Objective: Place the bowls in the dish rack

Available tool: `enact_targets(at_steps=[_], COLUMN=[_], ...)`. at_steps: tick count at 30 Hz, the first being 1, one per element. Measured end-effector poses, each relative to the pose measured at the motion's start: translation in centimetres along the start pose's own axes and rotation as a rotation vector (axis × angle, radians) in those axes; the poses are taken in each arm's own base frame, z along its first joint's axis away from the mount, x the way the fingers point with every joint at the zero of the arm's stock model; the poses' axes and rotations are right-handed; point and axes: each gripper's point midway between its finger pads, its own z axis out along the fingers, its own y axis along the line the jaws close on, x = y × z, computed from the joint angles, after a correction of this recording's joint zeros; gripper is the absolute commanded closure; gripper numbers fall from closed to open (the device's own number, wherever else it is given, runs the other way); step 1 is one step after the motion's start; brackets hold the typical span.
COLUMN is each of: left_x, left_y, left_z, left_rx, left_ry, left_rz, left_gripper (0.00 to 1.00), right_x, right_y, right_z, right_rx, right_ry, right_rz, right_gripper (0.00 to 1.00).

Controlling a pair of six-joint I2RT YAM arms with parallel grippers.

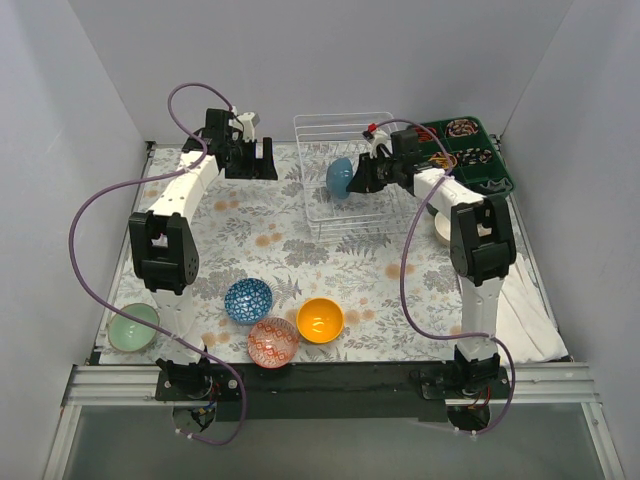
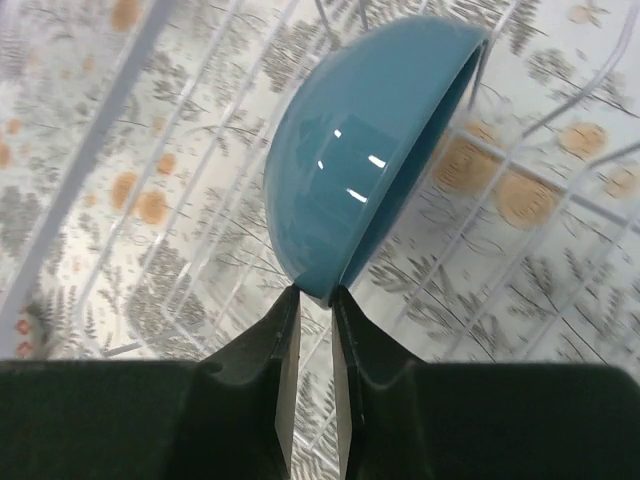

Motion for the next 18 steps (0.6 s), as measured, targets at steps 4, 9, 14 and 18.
enact_targets(at_steps=[4,9,14,18], left_x=[0.5,1.1,1.9,1.8], left_y=[0.1,0.4,0.6,0.4], left_z=[0.5,0.9,1.5,1.8], left_rx=[0.002,0.001,-0.001,-0.004], left_ry=[0.004,0.010,0.016,0.005], left_rz=[-0.009,-0.012,-0.023,-0.028], left_gripper=[0.15,0.15,0.16,0.15], right_x=[0.4,1.0,0.5,0.7], right_y=[-1.5,-2.8,-2.5,-1.3], right_z=[-1.2,-2.8,-3.9,-4.1], right_rx=[0.107,0.203,0.214,0.202], right_ry=[0.017,0.034,0.025,0.030], right_rz=[-0.023,-0.036,-0.072,-0.121], right_gripper=[0.76,0.75,0.75,0.73])
